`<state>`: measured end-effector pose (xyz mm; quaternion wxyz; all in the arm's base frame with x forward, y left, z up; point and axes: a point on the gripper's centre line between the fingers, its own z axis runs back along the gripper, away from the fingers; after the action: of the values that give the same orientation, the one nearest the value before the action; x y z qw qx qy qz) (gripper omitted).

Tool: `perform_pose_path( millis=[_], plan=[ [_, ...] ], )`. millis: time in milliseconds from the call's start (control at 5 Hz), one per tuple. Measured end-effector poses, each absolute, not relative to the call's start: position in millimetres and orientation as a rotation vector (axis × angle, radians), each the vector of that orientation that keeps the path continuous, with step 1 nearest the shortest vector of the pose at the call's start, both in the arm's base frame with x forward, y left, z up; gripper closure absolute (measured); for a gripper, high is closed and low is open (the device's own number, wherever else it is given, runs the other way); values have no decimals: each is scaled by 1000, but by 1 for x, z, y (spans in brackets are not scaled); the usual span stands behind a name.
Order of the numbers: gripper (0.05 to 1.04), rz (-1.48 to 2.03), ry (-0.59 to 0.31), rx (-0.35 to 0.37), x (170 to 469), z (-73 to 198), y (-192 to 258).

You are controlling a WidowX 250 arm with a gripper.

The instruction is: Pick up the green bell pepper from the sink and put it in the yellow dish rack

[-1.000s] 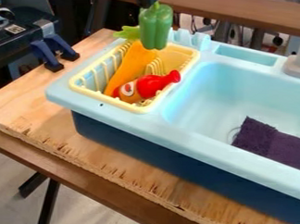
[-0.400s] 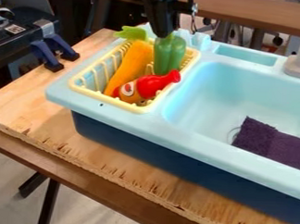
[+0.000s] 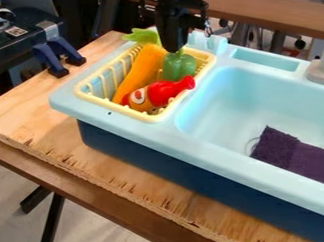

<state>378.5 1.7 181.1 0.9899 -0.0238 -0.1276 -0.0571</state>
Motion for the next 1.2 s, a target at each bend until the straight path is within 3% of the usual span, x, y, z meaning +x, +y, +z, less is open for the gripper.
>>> perform_pose_path(
  millis=[1200],
  plan=[
    [968,-167,-323,-59,401,182,-6]
  ],
)
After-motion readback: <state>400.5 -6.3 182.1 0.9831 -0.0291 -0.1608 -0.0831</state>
